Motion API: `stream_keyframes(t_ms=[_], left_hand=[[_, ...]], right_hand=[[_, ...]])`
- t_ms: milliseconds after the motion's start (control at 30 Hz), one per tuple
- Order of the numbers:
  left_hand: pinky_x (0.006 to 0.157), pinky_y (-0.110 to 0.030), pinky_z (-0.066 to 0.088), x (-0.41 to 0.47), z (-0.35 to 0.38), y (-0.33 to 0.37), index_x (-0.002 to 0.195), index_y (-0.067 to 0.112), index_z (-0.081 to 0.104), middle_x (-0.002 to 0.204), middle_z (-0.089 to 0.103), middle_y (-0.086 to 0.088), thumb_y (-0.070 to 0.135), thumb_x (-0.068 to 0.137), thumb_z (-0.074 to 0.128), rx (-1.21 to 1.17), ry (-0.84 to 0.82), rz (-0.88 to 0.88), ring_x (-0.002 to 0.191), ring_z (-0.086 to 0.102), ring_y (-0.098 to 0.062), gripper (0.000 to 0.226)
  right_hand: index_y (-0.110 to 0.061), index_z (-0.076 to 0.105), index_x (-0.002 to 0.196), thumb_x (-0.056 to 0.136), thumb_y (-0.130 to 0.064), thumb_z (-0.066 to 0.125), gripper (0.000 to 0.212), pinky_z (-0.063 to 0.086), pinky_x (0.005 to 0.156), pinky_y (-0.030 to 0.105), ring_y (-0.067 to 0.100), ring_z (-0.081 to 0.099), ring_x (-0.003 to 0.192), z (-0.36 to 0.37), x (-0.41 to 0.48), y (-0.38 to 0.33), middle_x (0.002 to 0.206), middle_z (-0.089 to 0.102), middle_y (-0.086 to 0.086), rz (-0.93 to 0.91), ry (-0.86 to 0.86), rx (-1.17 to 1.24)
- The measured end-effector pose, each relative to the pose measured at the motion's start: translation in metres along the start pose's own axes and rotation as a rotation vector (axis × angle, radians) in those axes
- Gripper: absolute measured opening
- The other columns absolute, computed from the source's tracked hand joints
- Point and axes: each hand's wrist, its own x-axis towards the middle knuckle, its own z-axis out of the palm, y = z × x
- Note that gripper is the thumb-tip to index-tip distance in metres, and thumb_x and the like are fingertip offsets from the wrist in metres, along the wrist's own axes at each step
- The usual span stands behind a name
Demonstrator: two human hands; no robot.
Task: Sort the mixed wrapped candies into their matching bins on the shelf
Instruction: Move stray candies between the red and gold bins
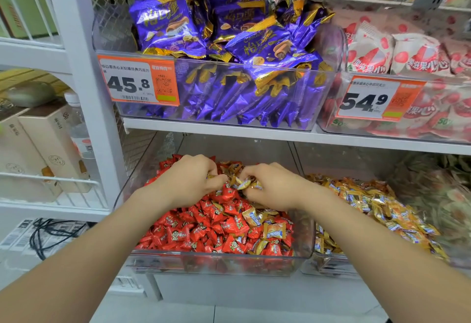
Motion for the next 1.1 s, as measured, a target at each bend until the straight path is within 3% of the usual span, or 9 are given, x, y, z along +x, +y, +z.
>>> stream_keyframes(t_ms=[167,233,400,533,633,700,867,1000,1100], left_hand=[[0.067,-0.031,0.051,-0.005,-0.004,0.007,0.100,0.035,0.070,0.077,0.074,0.004,0.047,0.095,0.070,-0.266,-0.095,0.086,0.065,0.062,-0.008,0.013],[0.065,-0.026,0.049,-0.009,-0.006,0.016,0.108,0.037,0.071,0.084,0.074,0.007,0.047,0.096,0.072,-0.346,-0.163,0.157,0.068,0.061,-0.008,0.016],[0.058,-0.015,0.038,-0.018,-0.001,0.039,0.086,0.029,0.068,0.071,0.065,0.020,0.047,0.099,0.065,-0.286,0.049,0.152,0.062,0.055,0.003,0.022],[0.047,-0.020,0.035,-0.018,0.005,0.053,0.083,0.017,0.066,0.051,0.052,0.010,0.045,0.102,0.061,-0.428,0.014,0.022,0.043,0.043,-0.004,0.034],[0.044,-0.024,0.035,-0.020,0.015,0.064,0.077,0.012,0.054,0.052,0.041,0.003,0.045,0.103,0.061,-0.667,-0.051,-0.162,0.046,0.036,-0.016,0.042],[0.046,-0.026,0.036,-0.020,0.025,0.074,0.072,0.015,0.052,0.053,0.040,0.002,0.044,0.102,0.063,-0.794,-0.070,-0.268,0.052,0.039,-0.020,0.043],[0.041,-0.023,0.035,-0.014,0.042,0.109,0.116,0.012,0.064,0.050,0.048,-0.002,0.043,0.105,0.060,-0.974,-0.091,-0.446,0.040,0.043,-0.018,0.033],[0.049,-0.027,0.038,-0.013,0.046,0.147,0.094,0.013,0.064,0.051,0.053,-0.007,0.047,0.104,0.057,-0.811,-0.024,-0.186,0.041,0.047,-0.021,0.036],[0.046,-0.023,0.042,-0.009,0.048,0.183,0.086,0.020,0.064,0.052,0.061,-0.001,0.048,0.102,0.058,-0.597,0.018,0.019,0.041,0.056,-0.016,0.034]], right_hand=[[-0.042,0.070,0.108,0.093,-0.044,0.066,0.016,0.058,0.077,0.035,0.012,0.070,0.076,-0.014,-0.023,-0.007,0.086,0.075,-0.009,-0.078,0.108,0.253],[-0.041,0.071,0.103,0.095,-0.045,0.067,0.010,0.058,0.077,0.035,0.010,0.069,0.075,-0.018,-0.030,-0.008,0.085,0.075,-0.007,-0.088,0.108,0.320],[-0.031,0.072,0.095,0.092,-0.045,0.065,0.015,0.057,0.073,0.037,0.011,0.066,0.072,-0.024,-0.050,-0.011,0.076,0.073,-0.006,-0.005,0.187,0.213],[-0.038,0.069,0.095,0.084,-0.044,0.062,0.014,0.056,0.082,0.040,0.023,0.062,0.088,-0.031,-0.066,-0.002,0.071,0.066,-0.013,0.068,0.396,0.120],[-0.032,0.075,0.089,0.093,-0.037,0.063,0.013,0.053,0.064,0.031,0.015,0.068,0.067,-0.041,-0.081,0.012,0.064,0.068,-0.013,0.156,0.413,0.400],[-0.029,0.078,0.092,0.097,-0.035,0.065,0.015,0.040,0.047,0.025,0.013,0.058,0.049,-0.044,-0.093,0.025,0.060,0.064,-0.008,0.265,0.333,0.675],[-0.031,0.080,0.104,0.100,-0.031,0.063,0.018,0.018,0.048,0.021,0.015,0.035,0.049,-0.043,-0.125,0.075,0.065,0.057,0.001,0.388,0.204,1.010],[-0.043,0.078,0.113,0.103,-0.031,0.055,0.028,0.039,0.046,0.027,0.018,0.057,0.054,-0.038,-0.145,0.119,0.083,0.073,-0.003,0.452,0.211,0.808],[-0.035,0.068,0.130,0.099,-0.033,0.065,0.031,0.061,0.059,0.039,0.015,0.077,0.065,-0.030,-0.155,0.146,0.101,0.078,-0.001,0.431,0.292,0.544]])
